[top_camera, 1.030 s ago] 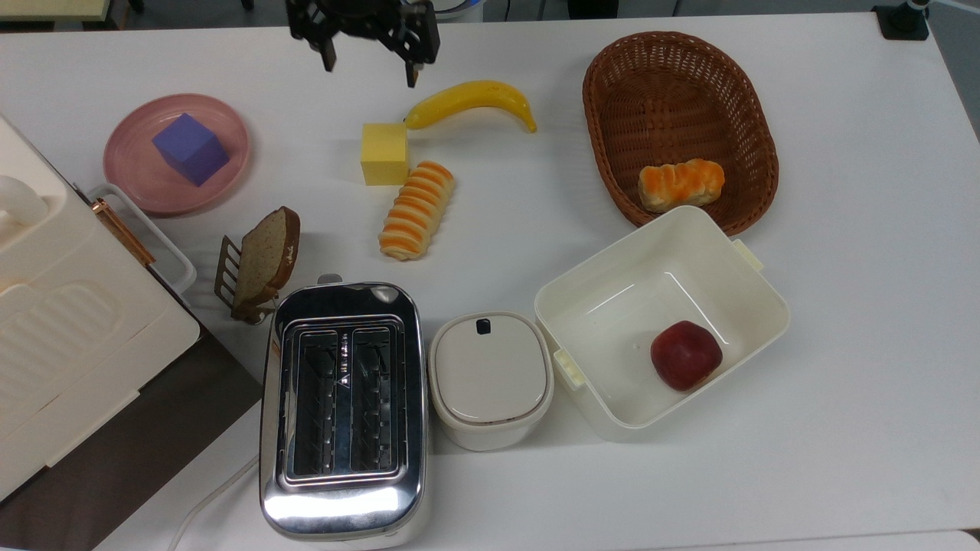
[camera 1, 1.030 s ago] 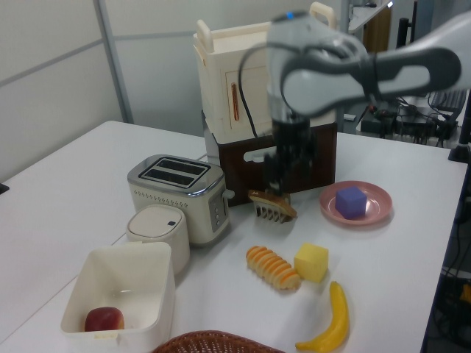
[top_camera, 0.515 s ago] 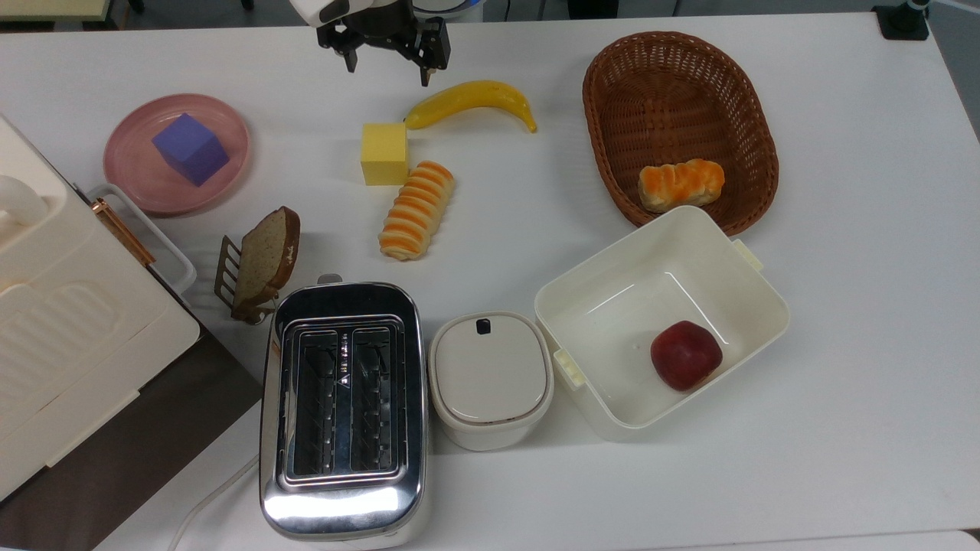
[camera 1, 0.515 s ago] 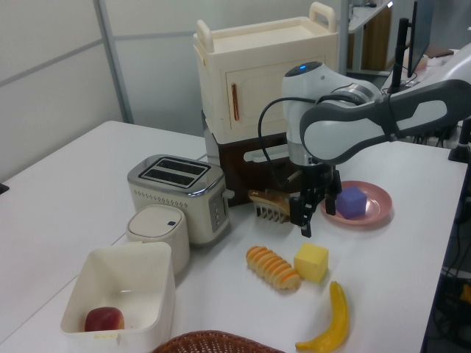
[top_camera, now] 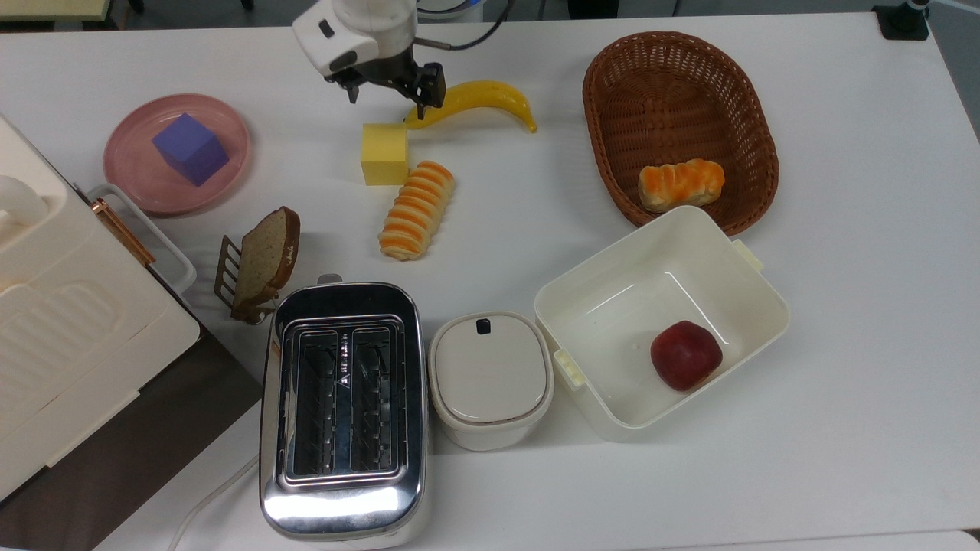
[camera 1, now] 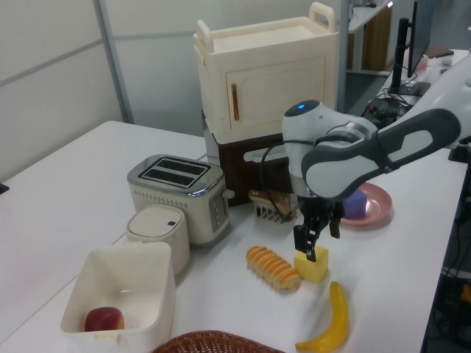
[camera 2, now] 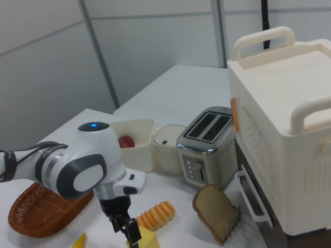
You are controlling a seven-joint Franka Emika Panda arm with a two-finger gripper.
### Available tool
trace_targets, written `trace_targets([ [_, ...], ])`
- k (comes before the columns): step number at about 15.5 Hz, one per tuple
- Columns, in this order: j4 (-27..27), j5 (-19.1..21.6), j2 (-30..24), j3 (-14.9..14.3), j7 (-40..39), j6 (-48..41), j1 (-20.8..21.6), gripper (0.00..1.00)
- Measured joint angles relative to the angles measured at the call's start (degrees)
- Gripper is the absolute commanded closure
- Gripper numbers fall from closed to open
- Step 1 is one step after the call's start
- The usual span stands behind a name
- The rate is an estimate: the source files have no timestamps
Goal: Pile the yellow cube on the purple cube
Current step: 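Lower the open gripper over the yellow cube, then close the gripper on the yellow cube and lift it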
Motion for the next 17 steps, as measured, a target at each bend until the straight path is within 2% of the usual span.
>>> trace_targets([
  [11,2.52,-4.15,6.27,-0.2,0.42,1.77,-0.23,0.0],
  [12,2.85,-4.66,6.71,-0.2,0.42,1.8,-0.23,0.03],
  [13,3.08,-5.3,7.14,-0.2,0.42,1.82,-0.23,0.45],
  [14,3.23,-5.97,7.5,-0.2,0.43,1.82,-0.23,0.67],
  [15,3.35,-6.61,7.85,-0.2,0.43,1.82,-0.23,0.76],
  [16,3.48,-7.01,8.16,-0.2,0.43,1.88,-0.26,0.77],
  [17,3.59,-7.15,8.39,-0.2,0.43,2.27,-0.31,0.82],
])
